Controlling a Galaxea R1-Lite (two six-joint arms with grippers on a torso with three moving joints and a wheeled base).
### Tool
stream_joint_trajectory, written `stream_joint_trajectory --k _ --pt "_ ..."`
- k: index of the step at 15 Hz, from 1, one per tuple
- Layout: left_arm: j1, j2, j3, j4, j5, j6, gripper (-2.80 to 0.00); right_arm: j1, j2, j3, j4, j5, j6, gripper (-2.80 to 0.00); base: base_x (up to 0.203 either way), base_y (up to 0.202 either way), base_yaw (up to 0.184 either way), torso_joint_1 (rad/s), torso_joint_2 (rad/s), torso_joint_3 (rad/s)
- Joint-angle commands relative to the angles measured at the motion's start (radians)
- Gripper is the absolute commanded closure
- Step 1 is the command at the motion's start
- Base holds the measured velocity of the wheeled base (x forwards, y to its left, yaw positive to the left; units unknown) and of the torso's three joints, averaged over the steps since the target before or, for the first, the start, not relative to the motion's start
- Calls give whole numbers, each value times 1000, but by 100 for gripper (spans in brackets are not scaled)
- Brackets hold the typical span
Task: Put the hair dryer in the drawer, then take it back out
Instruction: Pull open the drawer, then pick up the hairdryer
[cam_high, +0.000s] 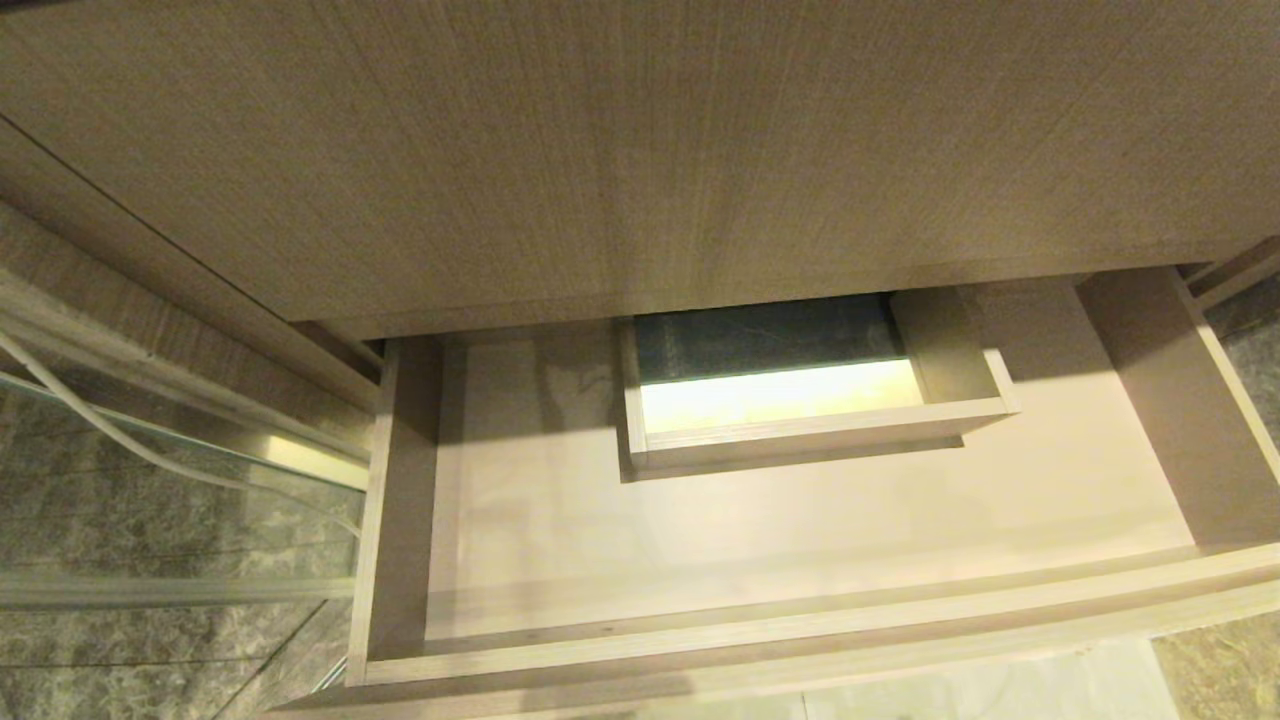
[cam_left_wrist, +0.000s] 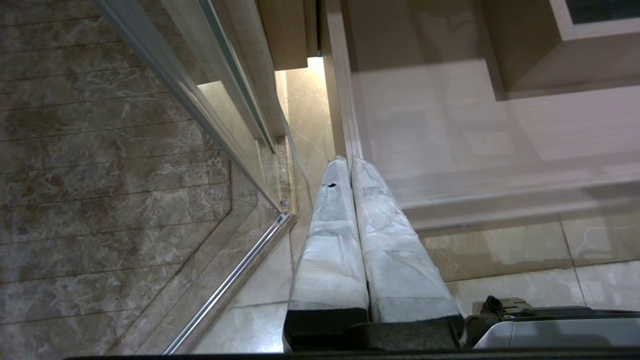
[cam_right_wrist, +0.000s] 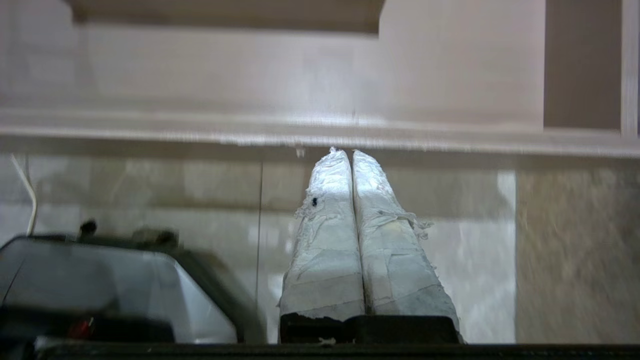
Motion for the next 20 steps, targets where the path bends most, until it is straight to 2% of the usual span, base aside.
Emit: stream_joint_trajectory --k 1,2,3,4,5,6,20 --pt "-1 0 0 0 0 0 0 26 -197 150 -150 -35 2 0 0 0 0 0 0 0" --pt "-1 0 0 0 -1 0 0 31 -206 202 -305 -54 2 0 0 0 0 0 0 0" --pt "-1 0 0 0 -1 0 0 36 -206 238 -388 -70 3 0 0 0 0 0 0 0" --pt "-1 0 0 0 -1 0 0 70 -214 245 -394 -69 23 0 0 0 0 0 0 0" --pt "-1 0 0 0 -1 0 0 119 -234 245 -360 -60 69 0 0 0 0 0 0 0" --pt "-1 0 0 0 -1 0 0 131 -241 243 -294 -48 81 0 0 0 0 0 0 0" --pt "-1 0 0 0 0 0 0 132 -244 245 -285 -42 78 0 0 0 0 0 0 0"
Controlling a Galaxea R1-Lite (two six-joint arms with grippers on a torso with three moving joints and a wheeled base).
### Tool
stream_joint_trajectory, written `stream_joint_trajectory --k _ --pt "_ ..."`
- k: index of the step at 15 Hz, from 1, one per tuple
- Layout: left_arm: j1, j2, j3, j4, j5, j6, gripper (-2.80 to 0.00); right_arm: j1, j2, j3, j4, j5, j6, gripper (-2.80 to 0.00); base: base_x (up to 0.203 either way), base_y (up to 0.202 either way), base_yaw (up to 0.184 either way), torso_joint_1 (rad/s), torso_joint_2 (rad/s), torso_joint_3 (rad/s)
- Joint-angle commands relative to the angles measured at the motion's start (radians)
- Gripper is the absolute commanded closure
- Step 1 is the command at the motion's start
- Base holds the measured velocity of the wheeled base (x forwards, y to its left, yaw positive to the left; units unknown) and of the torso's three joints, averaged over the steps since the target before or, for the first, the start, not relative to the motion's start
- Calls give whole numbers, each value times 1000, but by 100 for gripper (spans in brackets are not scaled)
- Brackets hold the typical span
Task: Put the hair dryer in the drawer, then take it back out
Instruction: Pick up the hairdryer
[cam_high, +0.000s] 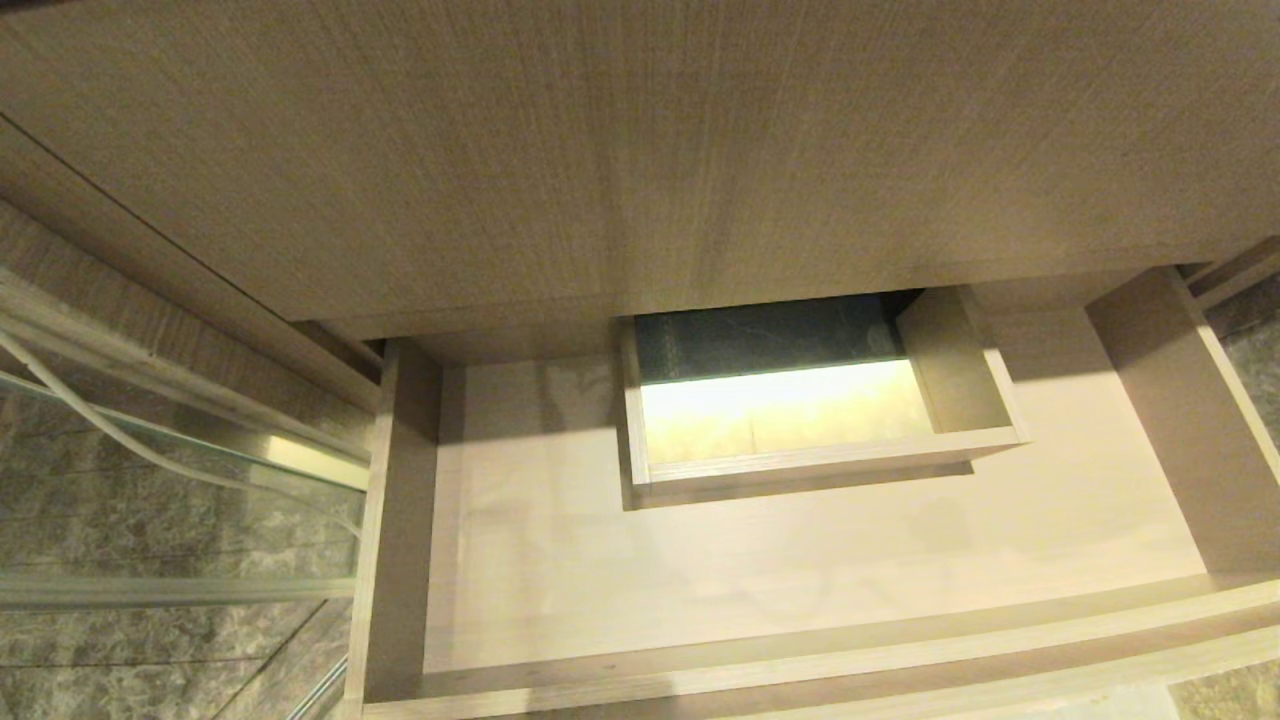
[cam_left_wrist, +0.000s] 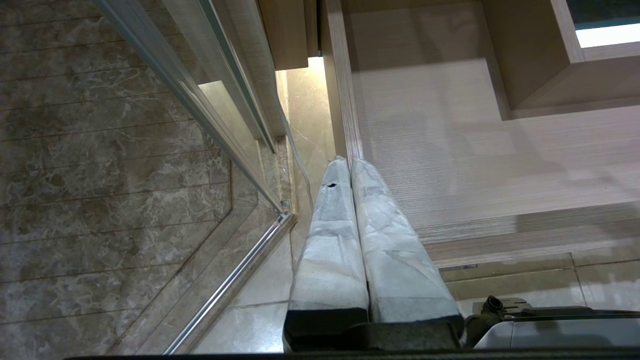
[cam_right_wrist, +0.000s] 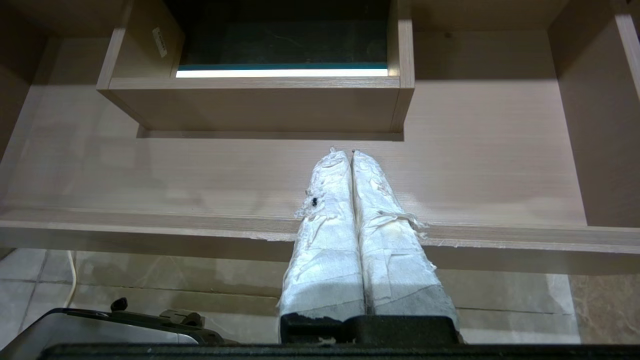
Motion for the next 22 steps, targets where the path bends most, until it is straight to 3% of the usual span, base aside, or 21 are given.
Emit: stream_joint_trajectory --k 1,9,16,22 --pt "-1 0 2 0 1 0 0 1 -38 40 -1 -1 3 0 0 0 0 0 0 0" --pt "-1 0 1 0 1 0 0 1 -38 40 1 2 -7 0 0 0 0 8 -89 -75" --pt "-1 0 1 0 0 0 0 1 -38 40 0 -1 0 0 1 -7 150 116 -425 -320" --pt "-1 0 0 0 0 0 0 1 -38 40 -1 -3 4 0 0 -3 63 21 -67 -50"
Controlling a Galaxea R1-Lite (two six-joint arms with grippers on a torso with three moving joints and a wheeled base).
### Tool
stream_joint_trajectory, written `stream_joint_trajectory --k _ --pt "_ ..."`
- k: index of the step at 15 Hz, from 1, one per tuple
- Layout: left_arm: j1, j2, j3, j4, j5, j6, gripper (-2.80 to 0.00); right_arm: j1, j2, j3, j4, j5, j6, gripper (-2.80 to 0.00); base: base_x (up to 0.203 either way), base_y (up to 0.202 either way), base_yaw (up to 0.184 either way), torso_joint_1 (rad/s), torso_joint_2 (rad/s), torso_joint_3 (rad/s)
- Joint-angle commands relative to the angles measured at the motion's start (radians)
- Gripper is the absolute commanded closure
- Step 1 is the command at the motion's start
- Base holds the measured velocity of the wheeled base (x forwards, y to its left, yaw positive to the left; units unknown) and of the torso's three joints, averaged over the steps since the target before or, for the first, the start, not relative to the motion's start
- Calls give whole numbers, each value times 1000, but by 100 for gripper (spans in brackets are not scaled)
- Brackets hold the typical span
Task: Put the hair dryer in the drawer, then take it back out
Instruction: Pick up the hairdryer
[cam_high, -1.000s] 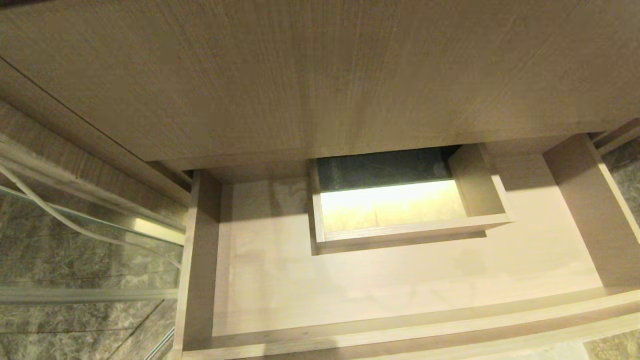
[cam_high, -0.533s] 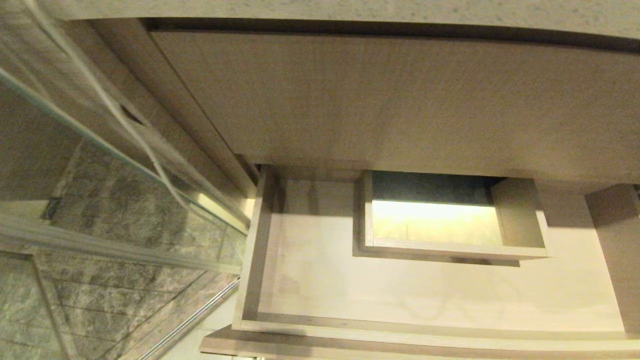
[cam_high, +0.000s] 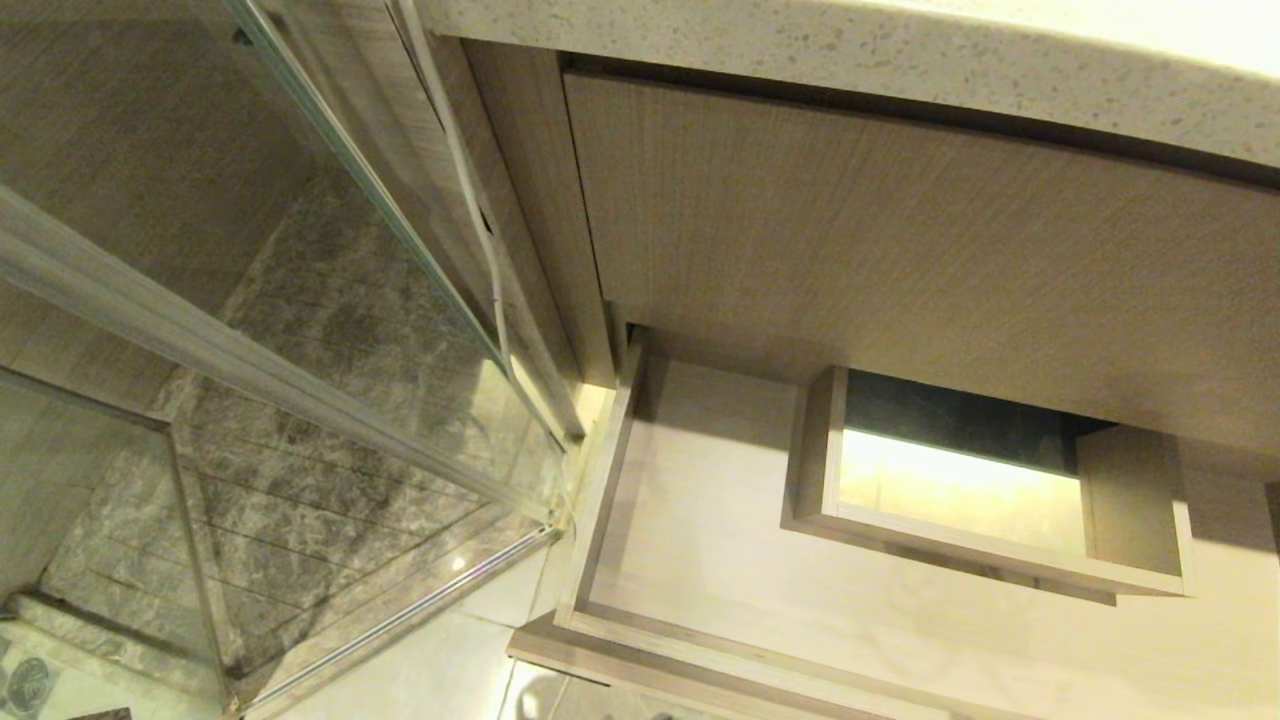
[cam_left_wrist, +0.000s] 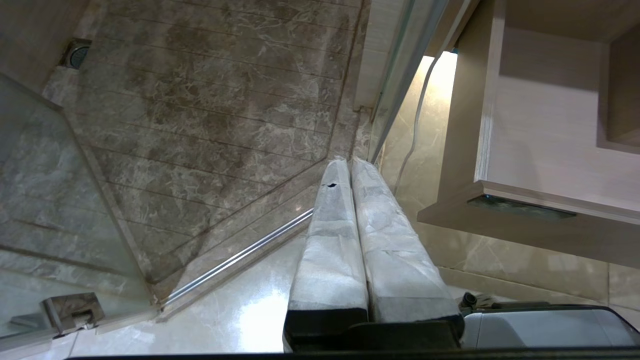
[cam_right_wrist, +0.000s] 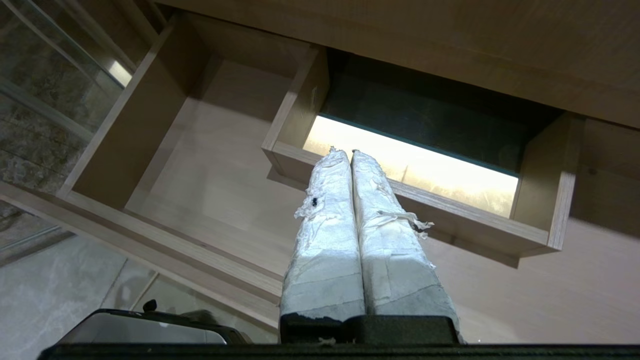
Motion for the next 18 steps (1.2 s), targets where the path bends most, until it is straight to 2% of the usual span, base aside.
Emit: stream_joint_trajectory --k 1,5,9,12,18 --pt "-1 0 1 0 1 -1 0 0 -38 40 -2 1 3 0 0 0 0 0 0 0" --pt "-1 0 0 0 2 -1 0 0 -38 40 -2 0 6 0 -4 0 -35 67 -192 -129" --pt "-1 0 0 0 0 -1 0 0 -38 40 -1 0 3 0 0 9 -169 152 -440 -280" --pt "-1 0 0 0 0 -1 0 0 -38 40 -1 -2 5 0 -1 4 -124 47 -125 -83" --pt "-1 0 1 0 0 -1 0 0 -38 40 1 3 -7 0 0 0 0 2 -4 -4"
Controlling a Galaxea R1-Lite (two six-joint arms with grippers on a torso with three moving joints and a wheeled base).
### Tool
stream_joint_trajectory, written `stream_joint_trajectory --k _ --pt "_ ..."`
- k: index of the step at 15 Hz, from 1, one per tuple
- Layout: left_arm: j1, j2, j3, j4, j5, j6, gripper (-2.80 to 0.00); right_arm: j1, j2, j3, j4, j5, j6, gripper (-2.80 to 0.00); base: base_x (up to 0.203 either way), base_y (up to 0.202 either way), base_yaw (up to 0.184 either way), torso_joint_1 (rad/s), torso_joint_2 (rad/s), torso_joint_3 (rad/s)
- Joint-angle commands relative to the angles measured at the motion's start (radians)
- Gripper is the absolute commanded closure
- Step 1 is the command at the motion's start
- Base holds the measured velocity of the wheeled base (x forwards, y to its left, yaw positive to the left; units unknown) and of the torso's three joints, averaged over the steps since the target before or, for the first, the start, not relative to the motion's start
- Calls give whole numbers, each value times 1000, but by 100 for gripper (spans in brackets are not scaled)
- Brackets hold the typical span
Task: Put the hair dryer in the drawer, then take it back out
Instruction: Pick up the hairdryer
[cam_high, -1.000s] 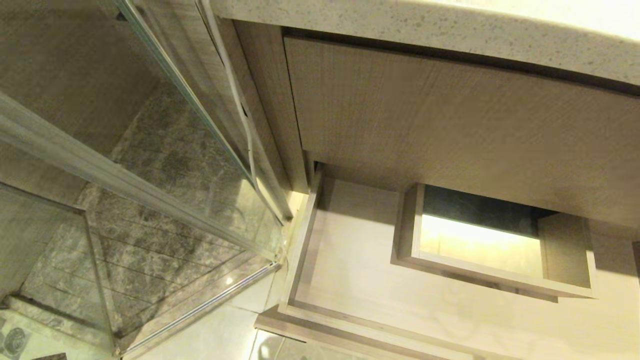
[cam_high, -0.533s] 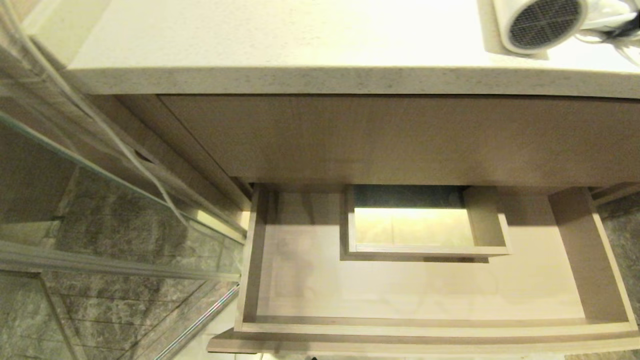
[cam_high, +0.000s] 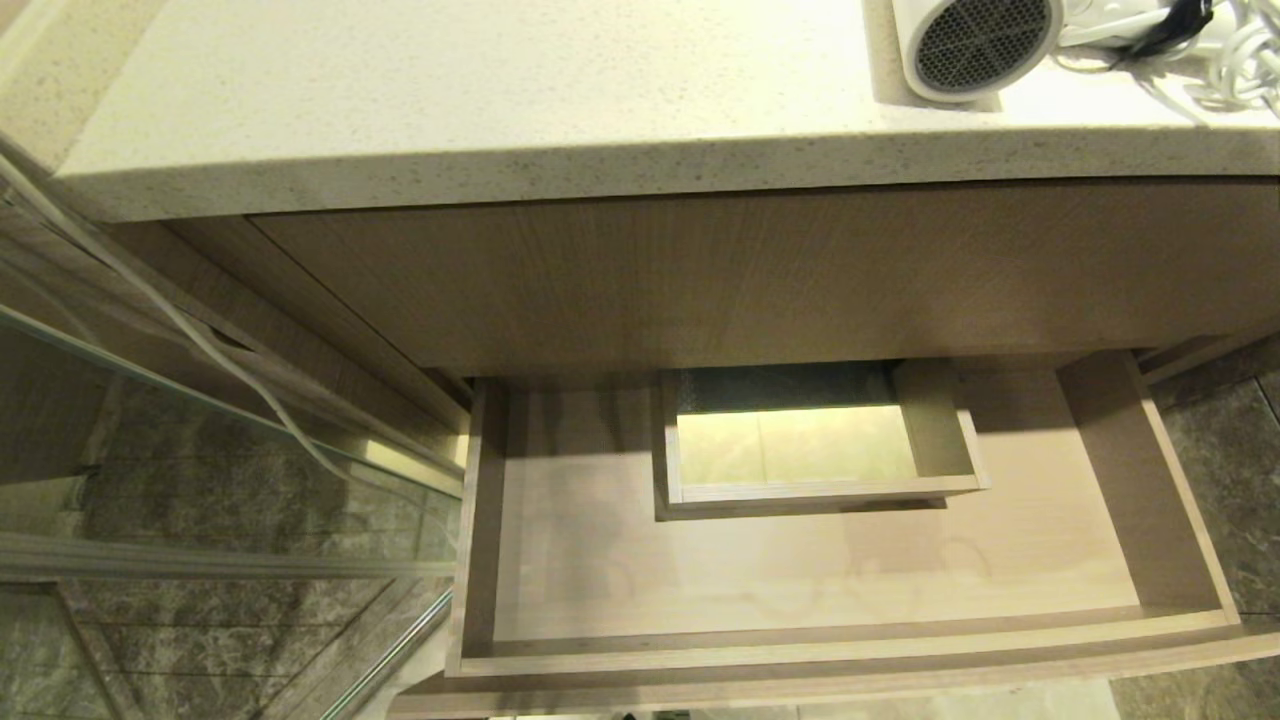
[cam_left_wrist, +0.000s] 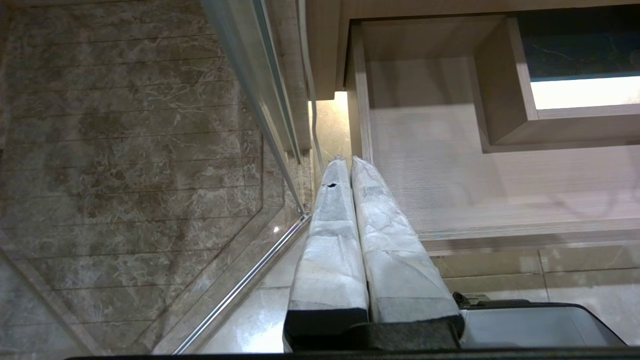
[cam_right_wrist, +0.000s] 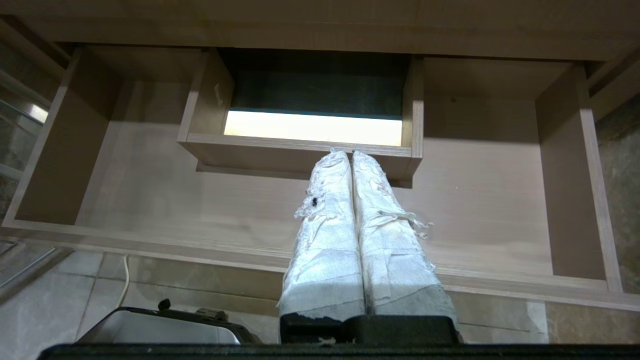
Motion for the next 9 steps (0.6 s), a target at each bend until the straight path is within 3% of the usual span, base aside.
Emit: stream_joint_trajectory --k 1,5,9 --pt "0 0 0 -1 1 0 0 0 -38 40 -3 -2 9 0 0 0 0 0 0 0" --pt "0 0 0 -1 0 0 0 0 -38 40 -3 -2 9 0 0 -2 23 145 -374 -230" --pt "0 0 0 -1 2 0 0 0 -38 40 -3 -2 10 0 0 -7 170 223 -545 -326"
